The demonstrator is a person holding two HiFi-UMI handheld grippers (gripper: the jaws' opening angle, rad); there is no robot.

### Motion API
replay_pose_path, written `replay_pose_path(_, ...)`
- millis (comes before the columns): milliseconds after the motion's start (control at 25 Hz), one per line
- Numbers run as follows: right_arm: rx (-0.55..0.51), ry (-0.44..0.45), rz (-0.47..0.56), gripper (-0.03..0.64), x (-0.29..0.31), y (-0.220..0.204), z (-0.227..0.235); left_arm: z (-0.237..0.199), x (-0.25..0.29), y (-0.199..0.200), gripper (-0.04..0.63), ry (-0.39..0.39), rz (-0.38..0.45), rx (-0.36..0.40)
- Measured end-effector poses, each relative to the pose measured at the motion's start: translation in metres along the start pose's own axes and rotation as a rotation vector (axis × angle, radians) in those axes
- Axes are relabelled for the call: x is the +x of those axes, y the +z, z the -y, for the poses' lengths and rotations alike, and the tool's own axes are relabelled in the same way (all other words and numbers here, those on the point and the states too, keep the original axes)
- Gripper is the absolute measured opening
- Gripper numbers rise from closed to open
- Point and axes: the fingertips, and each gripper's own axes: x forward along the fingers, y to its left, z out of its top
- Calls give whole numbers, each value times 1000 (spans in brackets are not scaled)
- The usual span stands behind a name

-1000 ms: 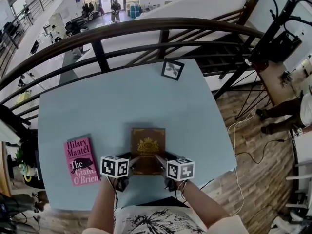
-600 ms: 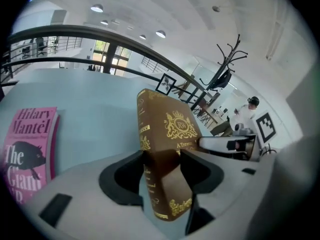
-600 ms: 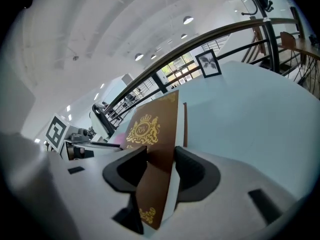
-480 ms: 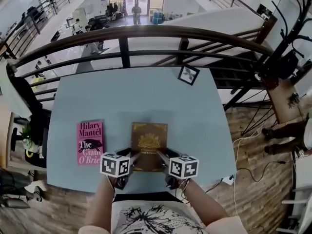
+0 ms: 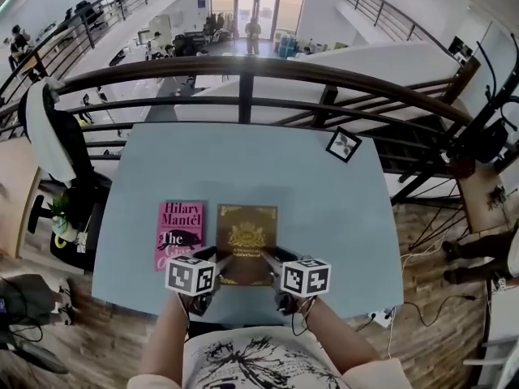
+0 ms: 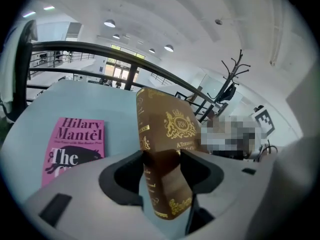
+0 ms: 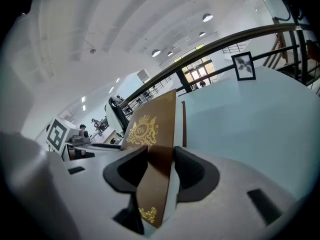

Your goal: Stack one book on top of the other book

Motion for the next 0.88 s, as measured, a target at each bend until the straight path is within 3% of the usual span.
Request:
replay_pose_path(280, -15, 37, -19, 163, 55, 3, -66, -67, -52, 5, 229, 41, 15, -10)
replay_pose_path(520, 27, 56, -35, 163, 105, 1, -110, -126, -85, 5, 229, 32, 42, -96)
replay_pose_path(880, 46, 36, -112, 163, 167, -20, -146, -195, -100, -15, 229, 37, -15, -139)
